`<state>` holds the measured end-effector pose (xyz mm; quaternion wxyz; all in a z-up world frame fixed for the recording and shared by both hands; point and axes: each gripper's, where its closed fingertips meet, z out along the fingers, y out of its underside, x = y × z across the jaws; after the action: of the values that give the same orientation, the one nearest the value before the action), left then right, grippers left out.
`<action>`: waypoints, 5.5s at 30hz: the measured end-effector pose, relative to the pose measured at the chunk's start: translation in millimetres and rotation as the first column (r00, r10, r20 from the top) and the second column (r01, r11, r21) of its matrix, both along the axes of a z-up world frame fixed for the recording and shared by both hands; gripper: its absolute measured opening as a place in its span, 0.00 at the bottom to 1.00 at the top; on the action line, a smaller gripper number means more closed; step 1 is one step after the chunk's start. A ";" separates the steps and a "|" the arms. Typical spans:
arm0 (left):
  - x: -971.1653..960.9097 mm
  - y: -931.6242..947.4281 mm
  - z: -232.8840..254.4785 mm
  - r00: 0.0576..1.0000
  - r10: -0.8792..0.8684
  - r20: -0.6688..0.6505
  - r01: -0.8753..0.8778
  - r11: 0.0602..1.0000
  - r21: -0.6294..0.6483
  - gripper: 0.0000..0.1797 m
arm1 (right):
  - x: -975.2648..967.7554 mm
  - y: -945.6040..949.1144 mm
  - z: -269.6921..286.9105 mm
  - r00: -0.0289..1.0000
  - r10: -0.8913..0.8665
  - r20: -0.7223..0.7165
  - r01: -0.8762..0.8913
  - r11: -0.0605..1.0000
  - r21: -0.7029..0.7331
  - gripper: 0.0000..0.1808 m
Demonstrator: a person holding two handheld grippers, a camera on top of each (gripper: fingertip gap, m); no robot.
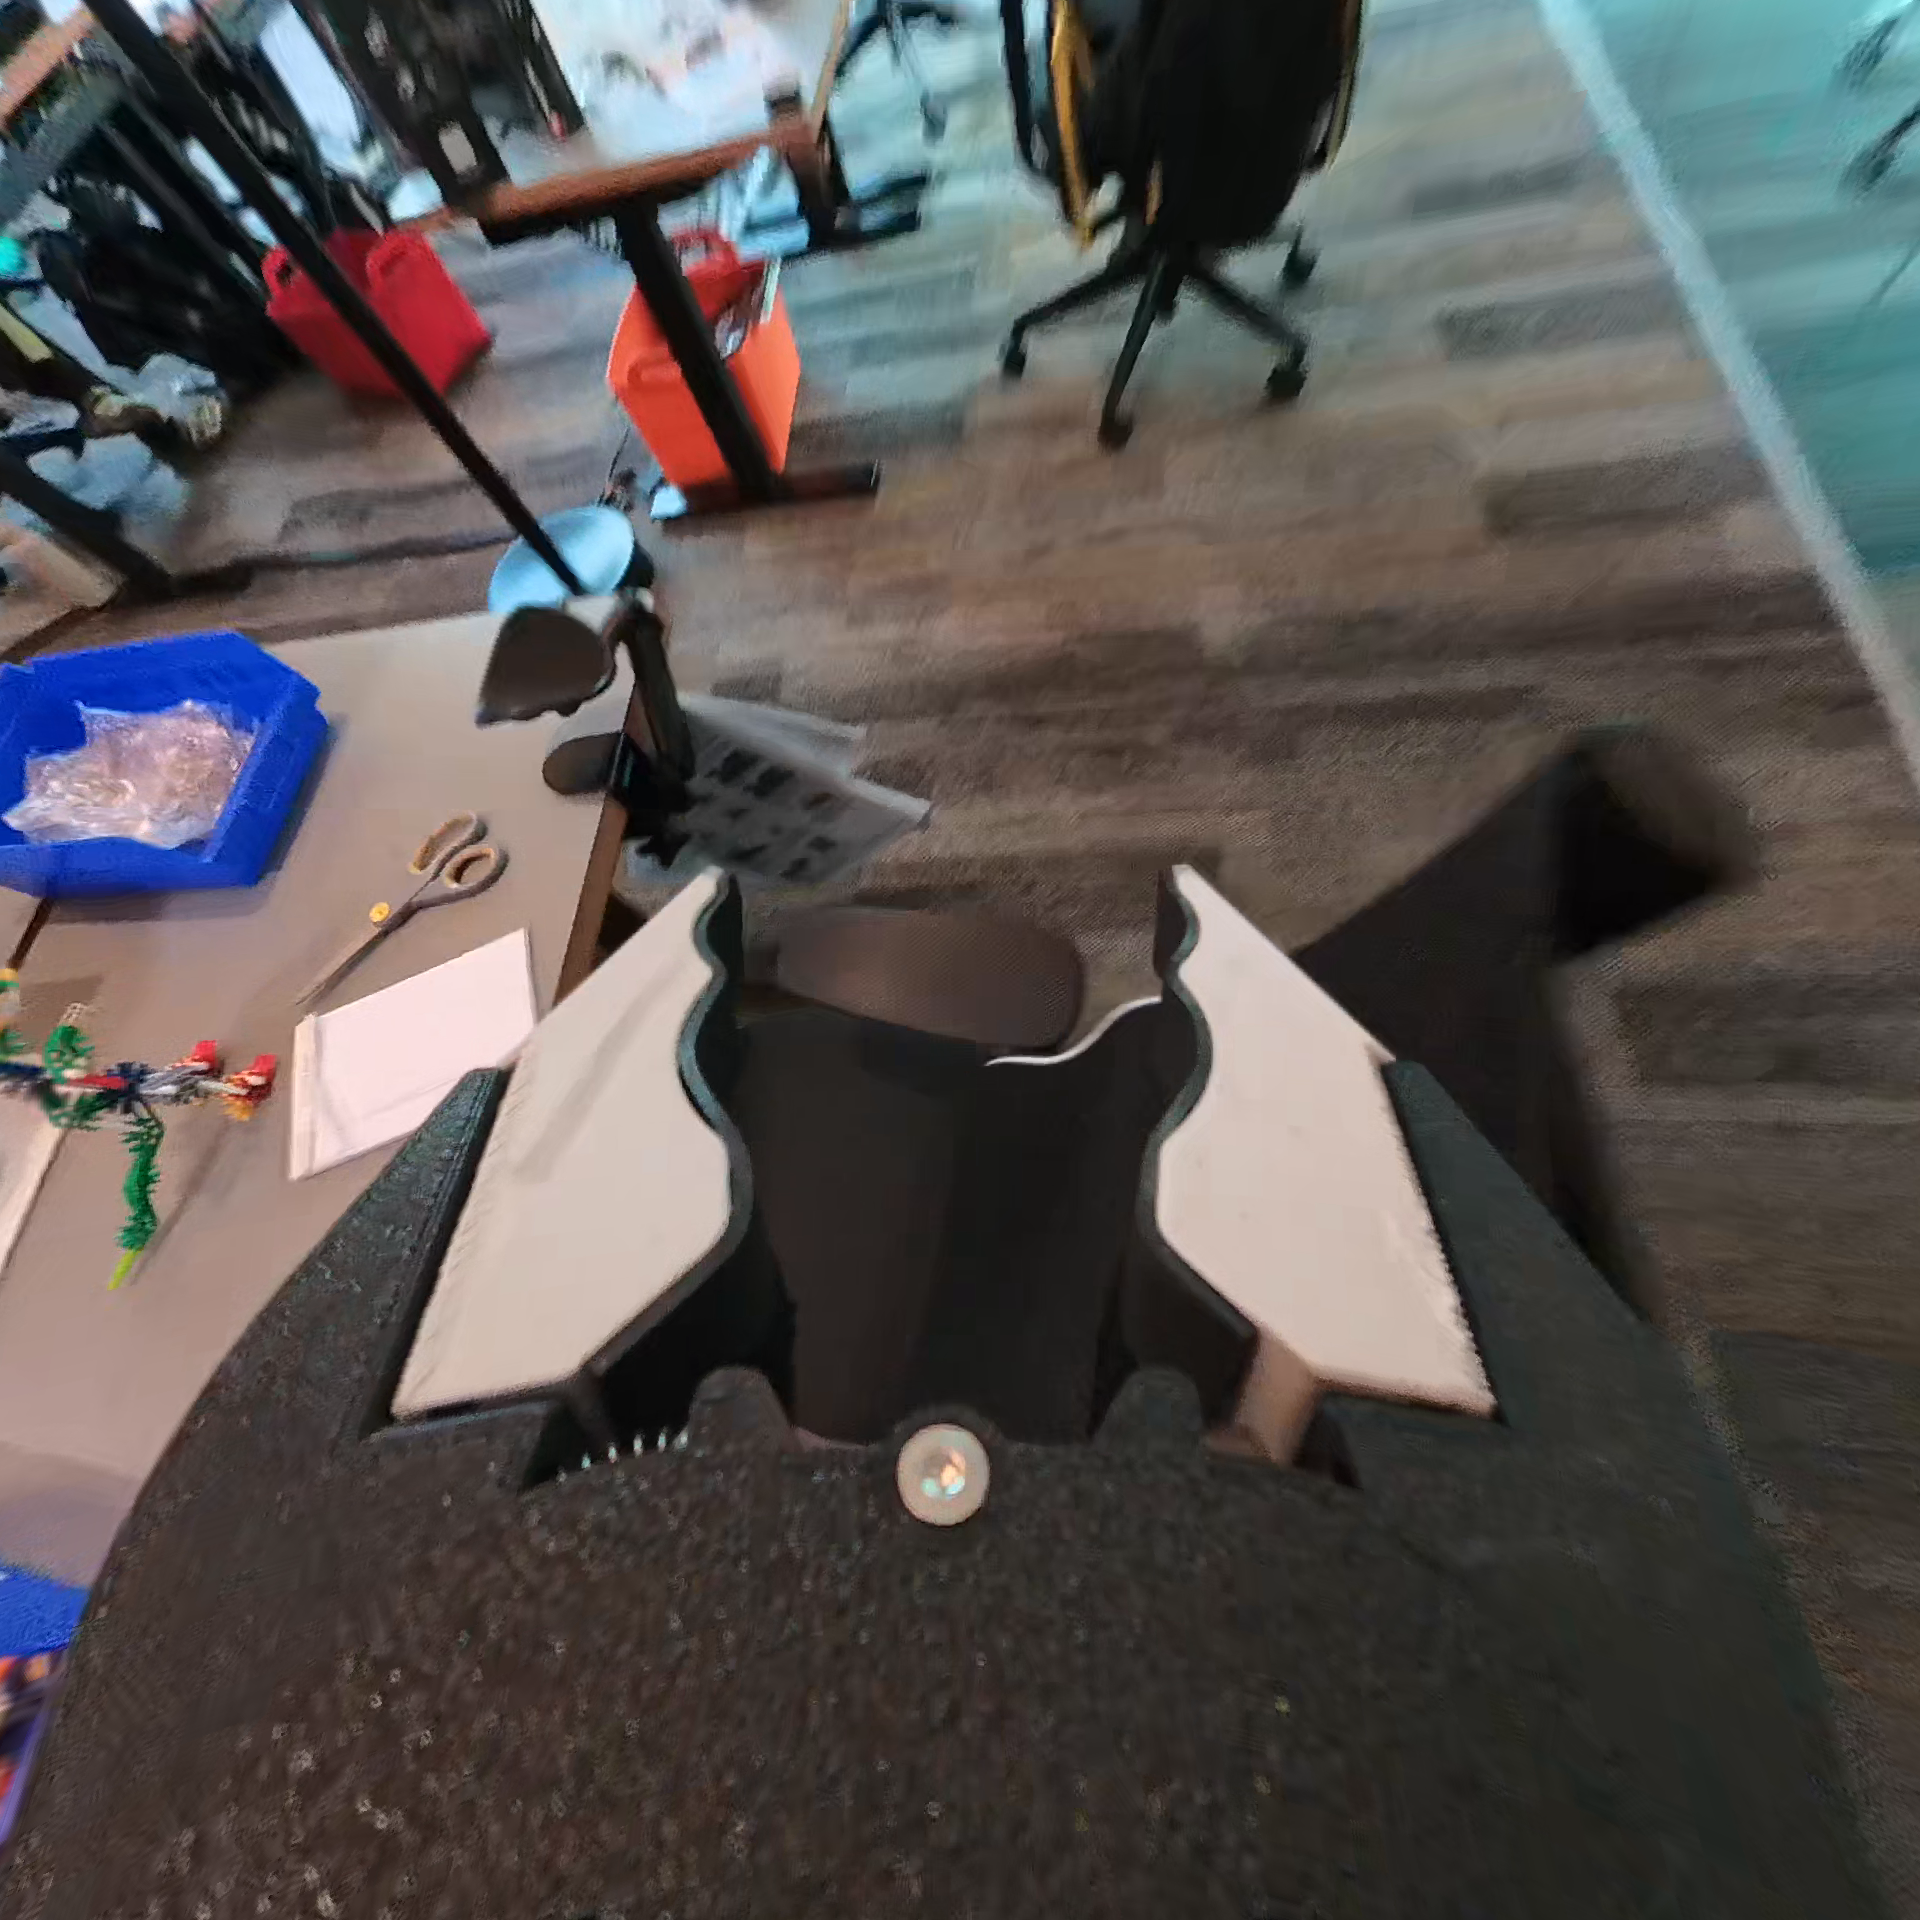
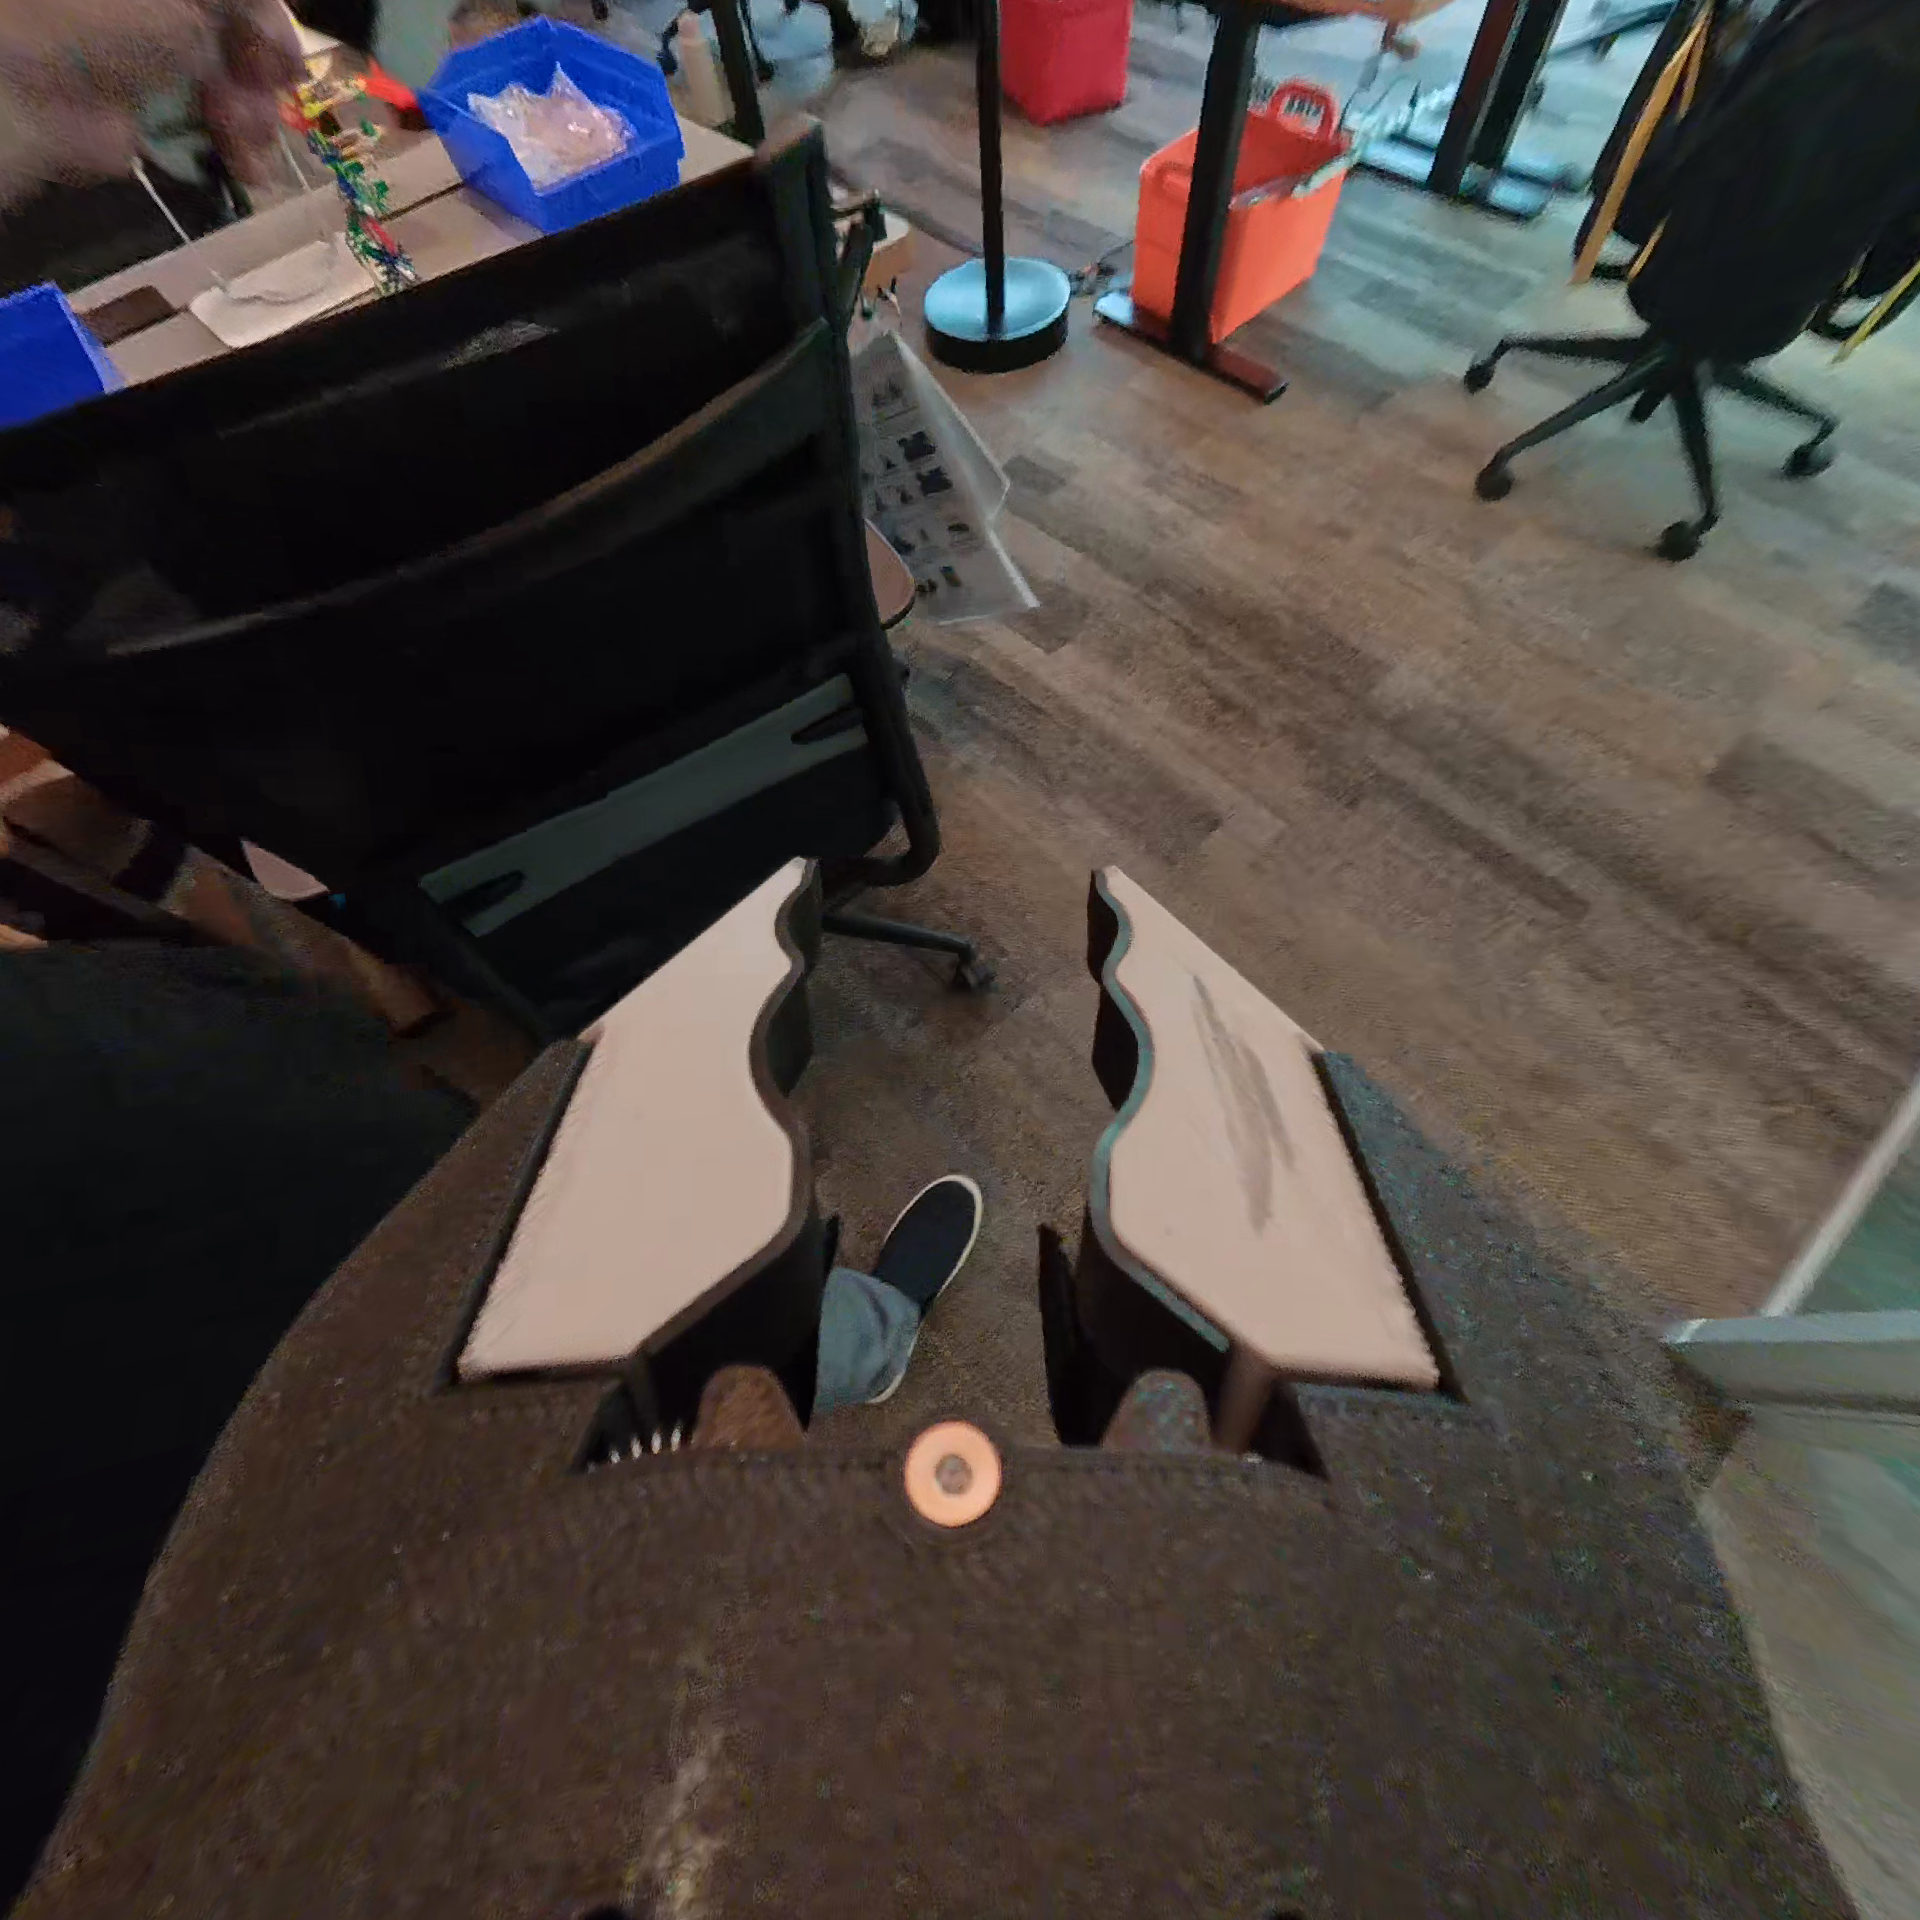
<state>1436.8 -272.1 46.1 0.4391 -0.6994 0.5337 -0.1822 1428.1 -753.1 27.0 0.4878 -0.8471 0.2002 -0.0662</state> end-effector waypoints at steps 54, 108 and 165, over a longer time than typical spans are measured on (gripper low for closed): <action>86.6 146.2 -179.0 0.339 0.941 -0.012 -0.805 0.283 -0.521 0.48 | 336.9 678.3 -25.1 0.038 0.995 -0.089 -0.997 0.032 -0.068 0.58; -247.5 629.2 -314.9 0.833 0.504 -0.229 -0.548 0.808 -0.216 0.27 | -163.3 1118.2 -332.3 -0.357 0.930 -0.091 -0.900 -0.368 -0.233 0.57; -300.6 593.4 -283.4 0.577 0.779 -0.244 -0.811 0.514 -0.278 0.43 | -152.6 1159.8 -313.0 -0.278 0.948 -0.153 -0.884 -0.315 -0.345 0.58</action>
<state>1136.2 321.2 -237.3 0.3135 -0.9404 0.1299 -0.0243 1275.5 406.7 -286.1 0.2123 -0.7228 -0.6146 0.2338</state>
